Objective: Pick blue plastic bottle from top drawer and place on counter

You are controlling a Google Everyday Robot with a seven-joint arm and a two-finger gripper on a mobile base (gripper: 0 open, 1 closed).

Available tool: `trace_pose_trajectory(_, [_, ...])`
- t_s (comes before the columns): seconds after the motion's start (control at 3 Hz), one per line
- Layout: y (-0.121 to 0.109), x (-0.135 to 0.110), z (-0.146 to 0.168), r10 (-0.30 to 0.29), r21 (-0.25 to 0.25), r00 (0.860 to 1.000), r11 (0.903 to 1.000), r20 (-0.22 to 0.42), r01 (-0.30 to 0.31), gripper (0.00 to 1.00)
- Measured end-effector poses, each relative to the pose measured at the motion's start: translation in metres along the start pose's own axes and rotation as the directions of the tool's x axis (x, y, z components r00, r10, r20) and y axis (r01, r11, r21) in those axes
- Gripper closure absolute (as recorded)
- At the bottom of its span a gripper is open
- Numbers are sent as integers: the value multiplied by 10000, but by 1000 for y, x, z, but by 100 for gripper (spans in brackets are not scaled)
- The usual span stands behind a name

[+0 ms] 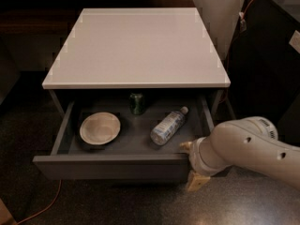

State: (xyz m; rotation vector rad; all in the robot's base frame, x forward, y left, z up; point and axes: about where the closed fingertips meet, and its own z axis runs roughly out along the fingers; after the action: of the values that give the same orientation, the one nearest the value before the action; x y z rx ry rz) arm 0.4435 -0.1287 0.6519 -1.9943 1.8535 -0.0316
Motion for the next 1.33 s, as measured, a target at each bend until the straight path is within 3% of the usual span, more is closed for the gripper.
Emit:
trace_pose_trajectory(0.67, [-36, -29, -75, -1074, 515, 9927, 9926, -549, 1102, 0])
trace_pose_trajectory(1.0, [-67, -40, -88, -2477, -183, 9648, 9688, -886, 2471, 0])
trace_pose_trajectory(1.33, [-85, -48, -86, -3897, -1166, 9170, 9179, -851, 3793, 0])
